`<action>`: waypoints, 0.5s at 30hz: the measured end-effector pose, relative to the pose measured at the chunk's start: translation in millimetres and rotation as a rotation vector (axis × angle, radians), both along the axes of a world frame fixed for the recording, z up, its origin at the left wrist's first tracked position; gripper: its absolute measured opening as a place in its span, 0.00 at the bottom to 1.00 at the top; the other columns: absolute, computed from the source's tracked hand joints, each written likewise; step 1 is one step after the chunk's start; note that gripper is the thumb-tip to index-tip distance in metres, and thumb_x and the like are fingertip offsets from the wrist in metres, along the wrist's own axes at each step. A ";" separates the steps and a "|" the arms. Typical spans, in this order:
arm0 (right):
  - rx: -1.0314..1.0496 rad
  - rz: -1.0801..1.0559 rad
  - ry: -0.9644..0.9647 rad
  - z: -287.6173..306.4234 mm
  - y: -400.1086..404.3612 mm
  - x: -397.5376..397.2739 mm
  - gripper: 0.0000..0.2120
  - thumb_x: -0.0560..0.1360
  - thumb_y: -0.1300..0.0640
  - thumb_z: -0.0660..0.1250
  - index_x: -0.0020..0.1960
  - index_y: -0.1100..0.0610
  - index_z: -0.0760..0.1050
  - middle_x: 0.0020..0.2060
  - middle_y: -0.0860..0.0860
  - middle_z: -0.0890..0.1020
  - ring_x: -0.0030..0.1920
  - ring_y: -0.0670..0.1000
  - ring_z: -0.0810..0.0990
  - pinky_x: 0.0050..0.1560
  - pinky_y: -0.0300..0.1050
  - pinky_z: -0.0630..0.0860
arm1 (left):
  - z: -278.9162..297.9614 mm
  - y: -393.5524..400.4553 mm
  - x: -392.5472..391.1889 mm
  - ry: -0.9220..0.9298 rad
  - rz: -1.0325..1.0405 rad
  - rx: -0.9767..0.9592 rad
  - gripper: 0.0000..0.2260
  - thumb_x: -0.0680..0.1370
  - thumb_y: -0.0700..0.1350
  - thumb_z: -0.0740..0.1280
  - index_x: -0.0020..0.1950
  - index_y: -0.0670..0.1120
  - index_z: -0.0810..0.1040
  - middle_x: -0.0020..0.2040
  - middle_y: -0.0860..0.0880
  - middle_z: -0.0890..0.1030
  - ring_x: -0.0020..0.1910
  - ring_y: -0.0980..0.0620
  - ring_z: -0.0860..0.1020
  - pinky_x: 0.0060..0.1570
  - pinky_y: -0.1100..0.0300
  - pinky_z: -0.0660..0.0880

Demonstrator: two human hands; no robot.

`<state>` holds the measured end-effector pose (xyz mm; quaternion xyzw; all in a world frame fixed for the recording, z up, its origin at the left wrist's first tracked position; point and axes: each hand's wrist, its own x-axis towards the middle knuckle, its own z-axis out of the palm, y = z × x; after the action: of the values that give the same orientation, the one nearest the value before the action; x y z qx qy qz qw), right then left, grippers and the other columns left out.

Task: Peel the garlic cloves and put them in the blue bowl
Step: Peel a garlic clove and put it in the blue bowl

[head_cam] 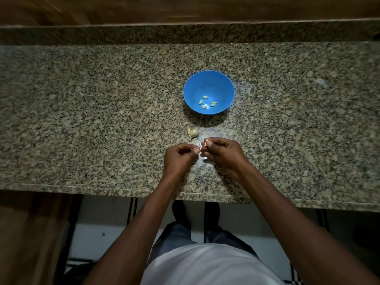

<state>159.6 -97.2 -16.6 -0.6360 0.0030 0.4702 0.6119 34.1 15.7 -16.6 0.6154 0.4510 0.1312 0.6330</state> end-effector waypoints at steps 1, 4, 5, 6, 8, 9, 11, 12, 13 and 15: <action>-0.012 0.046 -0.082 -0.2 0.3 4.0 0.08 0.80 0.63 0.72 0.57 0.65 0.84 0.47 0.63 0.88 0.48 0.62 0.87 0.56 0.60 0.85 | -3.4 2.9 -3.2 0.050 -0.017 0.084 0.05 0.76 0.37 0.76 0.50 0.42 0.89 0.46 0.49 0.89 0.46 0.53 0.87 0.50 0.56 0.84; -0.130 0.222 -0.536 1.7 4.5 15.6 0.06 0.81 0.61 0.72 0.55 0.61 0.86 0.41 0.57 0.88 0.41 0.57 0.88 0.46 0.53 0.86 | -13.5 9.1 -8.0 0.197 -0.072 0.340 0.11 0.78 0.37 0.74 0.59 0.44 0.87 0.54 0.49 0.87 0.52 0.55 0.84 0.58 0.54 0.83; -0.185 0.297 -0.700 3.5 7.8 18.6 0.07 0.80 0.61 0.71 0.55 0.60 0.87 0.41 0.54 0.88 0.40 0.52 0.88 0.45 0.50 0.86 | -14.4 9.9 -8.7 0.224 -0.095 0.401 0.14 0.78 0.38 0.74 0.63 0.44 0.85 0.57 0.48 0.85 0.54 0.54 0.83 0.59 0.54 0.81; -0.223 0.374 -0.834 3.8 11.6 21.2 0.07 0.80 0.61 0.71 0.53 0.60 0.87 0.40 0.53 0.88 0.40 0.48 0.87 0.45 0.48 0.85 | -16.4 10.9 -9.1 0.241 -0.121 0.454 0.17 0.78 0.38 0.75 0.67 0.43 0.82 0.58 0.46 0.83 0.56 0.52 0.81 0.60 0.55 0.80; -0.271 0.528 -1.000 2.3 18.6 24.3 0.07 0.76 0.66 0.70 0.44 0.60 0.86 0.36 0.52 0.87 0.36 0.47 0.85 0.41 0.51 0.84 | -19.5 12.6 -10.6 0.283 -0.157 0.558 0.20 0.78 0.41 0.74 0.71 0.43 0.79 0.61 0.46 0.78 0.61 0.49 0.76 0.61 0.54 0.77; -0.309 0.594 -1.054 0.7 21.5 25.1 0.08 0.73 0.68 0.69 0.39 0.59 0.84 0.33 0.53 0.85 0.34 0.49 0.84 0.38 0.53 0.83 | -19.6 13.0 -11.6 0.306 -0.163 0.594 0.21 0.79 0.41 0.73 0.72 0.44 0.78 0.62 0.46 0.77 0.64 0.48 0.74 0.62 0.54 0.75; -0.381 0.691 -1.136 -0.1 25.6 25.1 0.08 0.67 0.69 0.69 0.34 0.57 0.81 0.32 0.53 0.82 0.32 0.53 0.81 0.36 0.54 0.82 | -19.9 13.4 -12.9 0.336 -0.180 0.650 0.21 0.80 0.42 0.72 0.73 0.43 0.77 0.63 0.47 0.73 0.67 0.48 0.69 0.63 0.56 0.72; -0.404 0.724 -1.176 0.3 26.7 24.5 0.07 0.65 0.67 0.69 0.34 0.56 0.81 0.33 0.52 0.81 0.33 0.53 0.81 0.36 0.53 0.81 | -19.4 14.0 -13.1 0.343 -0.197 0.662 0.21 0.80 0.43 0.71 0.73 0.43 0.76 0.63 0.47 0.72 0.67 0.48 0.68 0.62 0.57 0.71; -0.429 0.761 -1.220 2.1 27.8 23.2 0.07 0.66 0.66 0.70 0.35 0.56 0.81 0.35 0.52 0.81 0.34 0.54 0.80 0.36 0.52 0.80 | -18.1 15.3 -12.8 0.347 -0.210 0.661 0.21 0.80 0.43 0.71 0.73 0.43 0.76 0.63 0.47 0.71 0.67 0.48 0.67 0.62 0.57 0.71; -0.471 0.849 -1.330 5.9 30.5 19.2 0.04 0.70 0.65 0.71 0.37 0.59 0.80 0.37 0.55 0.78 0.36 0.56 0.78 0.36 0.52 0.78 | -17.0 18.9 -11.8 0.350 -0.229 0.638 0.21 0.80 0.43 0.72 0.72 0.42 0.76 0.64 0.47 0.71 0.67 0.48 0.67 0.64 0.56 0.71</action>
<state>178.8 -66.7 -10.7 -0.8404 -0.5022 0.1737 0.1064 22.3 34.6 -33.6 0.8409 0.4171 0.0864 0.3338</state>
